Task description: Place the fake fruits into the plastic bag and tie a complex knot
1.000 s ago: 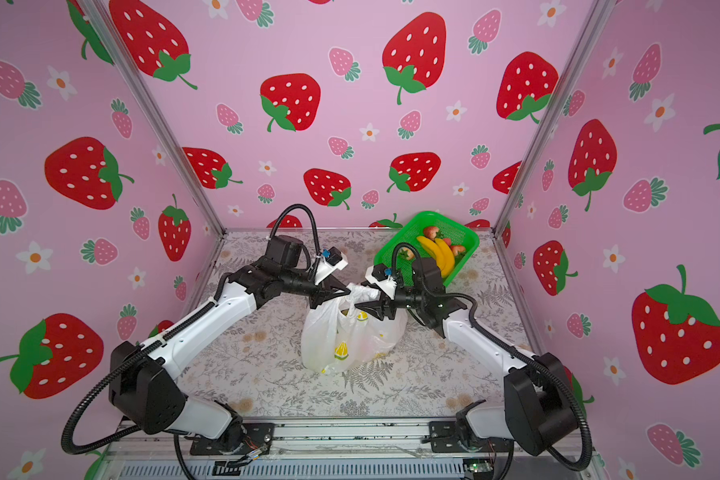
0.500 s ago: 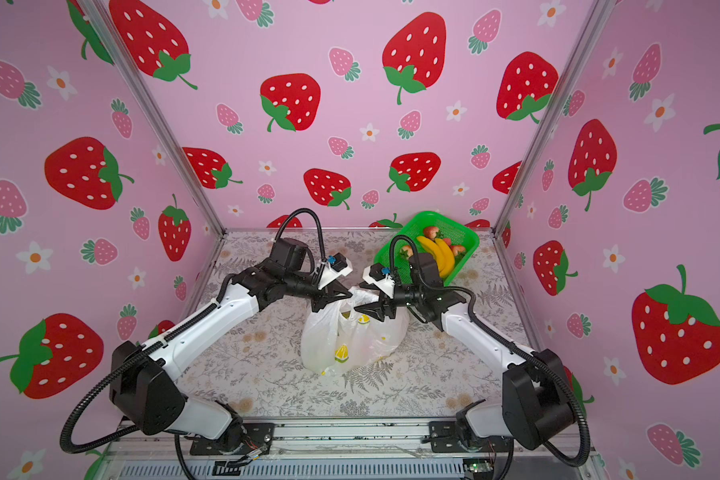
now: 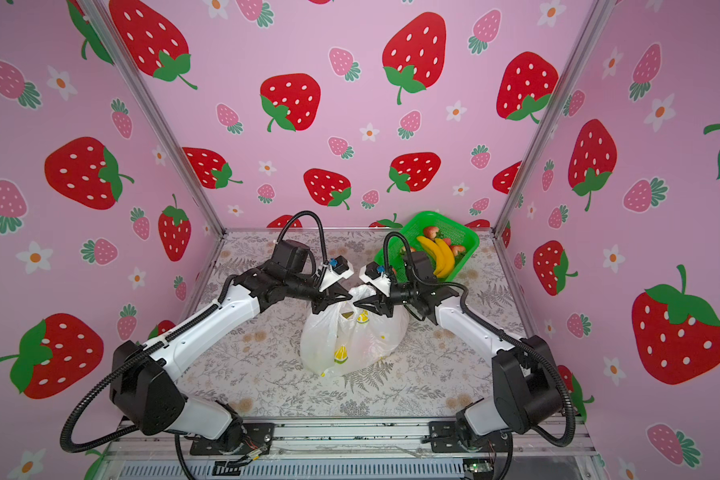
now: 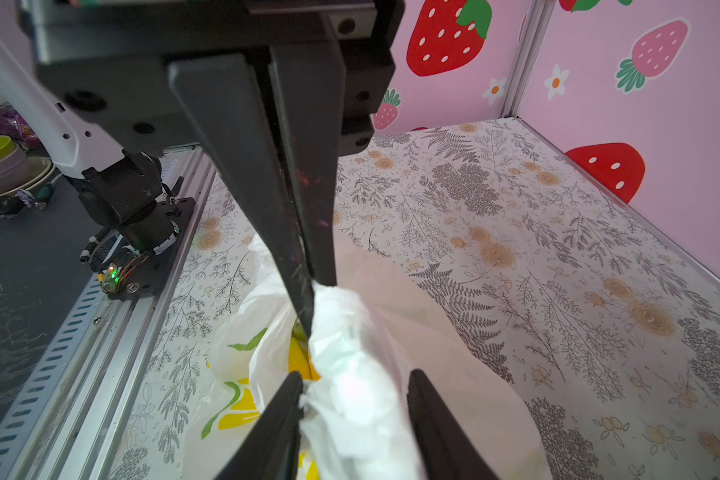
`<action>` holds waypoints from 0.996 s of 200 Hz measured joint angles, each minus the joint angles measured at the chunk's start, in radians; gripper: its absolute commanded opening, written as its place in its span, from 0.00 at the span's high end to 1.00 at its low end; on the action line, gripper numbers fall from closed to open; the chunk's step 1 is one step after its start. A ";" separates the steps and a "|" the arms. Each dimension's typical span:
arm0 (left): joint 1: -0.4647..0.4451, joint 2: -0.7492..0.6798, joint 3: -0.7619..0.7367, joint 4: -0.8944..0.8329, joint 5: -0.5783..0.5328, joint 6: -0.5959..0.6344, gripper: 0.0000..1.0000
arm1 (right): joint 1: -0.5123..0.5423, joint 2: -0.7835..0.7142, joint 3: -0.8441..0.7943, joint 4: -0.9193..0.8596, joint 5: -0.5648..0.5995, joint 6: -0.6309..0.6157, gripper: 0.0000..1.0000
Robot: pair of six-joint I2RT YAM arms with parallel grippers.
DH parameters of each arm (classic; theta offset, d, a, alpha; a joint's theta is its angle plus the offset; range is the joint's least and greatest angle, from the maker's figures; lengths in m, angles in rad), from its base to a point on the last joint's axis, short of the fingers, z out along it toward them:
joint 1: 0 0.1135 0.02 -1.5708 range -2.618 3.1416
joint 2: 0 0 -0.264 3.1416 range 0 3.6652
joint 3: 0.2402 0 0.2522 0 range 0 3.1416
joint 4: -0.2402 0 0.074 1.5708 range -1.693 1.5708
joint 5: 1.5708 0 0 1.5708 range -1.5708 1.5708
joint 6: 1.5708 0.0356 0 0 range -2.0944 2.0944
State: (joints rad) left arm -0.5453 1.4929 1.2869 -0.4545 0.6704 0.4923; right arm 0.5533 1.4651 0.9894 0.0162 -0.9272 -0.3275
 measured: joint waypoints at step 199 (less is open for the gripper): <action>0.000 -0.184 -0.313 0.228 -0.235 -0.440 0.84 | 0.060 -0.159 -0.241 0.419 0.262 0.246 1.00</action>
State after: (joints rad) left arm -0.5457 1.3087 0.9741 -0.2264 0.4358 0.0525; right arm 0.6128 1.3056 0.7479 0.4355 -0.6647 -0.0814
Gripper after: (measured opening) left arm 0.255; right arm 0.045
